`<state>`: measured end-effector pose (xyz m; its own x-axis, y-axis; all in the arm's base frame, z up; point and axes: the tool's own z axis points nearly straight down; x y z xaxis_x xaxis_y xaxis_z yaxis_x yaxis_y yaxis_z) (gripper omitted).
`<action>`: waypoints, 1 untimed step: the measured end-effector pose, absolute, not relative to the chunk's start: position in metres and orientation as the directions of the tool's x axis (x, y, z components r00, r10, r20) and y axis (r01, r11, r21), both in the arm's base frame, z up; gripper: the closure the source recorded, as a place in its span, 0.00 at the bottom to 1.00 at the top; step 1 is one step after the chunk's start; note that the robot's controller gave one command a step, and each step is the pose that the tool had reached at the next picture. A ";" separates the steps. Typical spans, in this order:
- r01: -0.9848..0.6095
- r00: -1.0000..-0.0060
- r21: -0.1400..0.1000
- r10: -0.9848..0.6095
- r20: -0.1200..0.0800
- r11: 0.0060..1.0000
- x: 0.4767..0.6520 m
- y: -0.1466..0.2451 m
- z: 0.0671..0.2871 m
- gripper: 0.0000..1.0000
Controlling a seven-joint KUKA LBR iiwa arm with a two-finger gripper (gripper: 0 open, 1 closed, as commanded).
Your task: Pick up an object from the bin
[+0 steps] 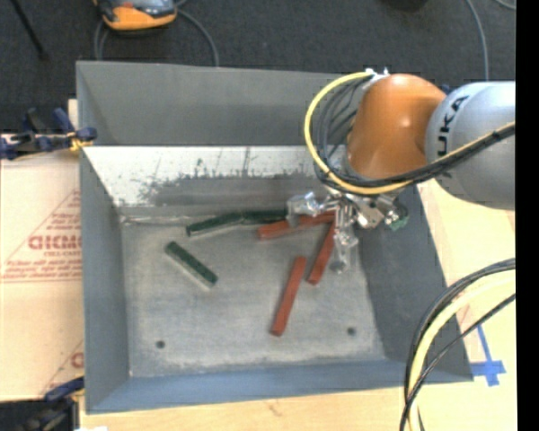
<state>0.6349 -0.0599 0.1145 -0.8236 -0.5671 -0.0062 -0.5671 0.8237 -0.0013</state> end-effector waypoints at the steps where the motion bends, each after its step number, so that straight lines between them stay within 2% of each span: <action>1: -0.664 -0.748 -0.008 -0.664 -0.006 0.748 0.624 -0.058 0.099 0.00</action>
Offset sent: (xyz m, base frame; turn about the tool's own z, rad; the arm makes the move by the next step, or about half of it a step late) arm -0.0007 -0.0157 -0.0445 -0.4875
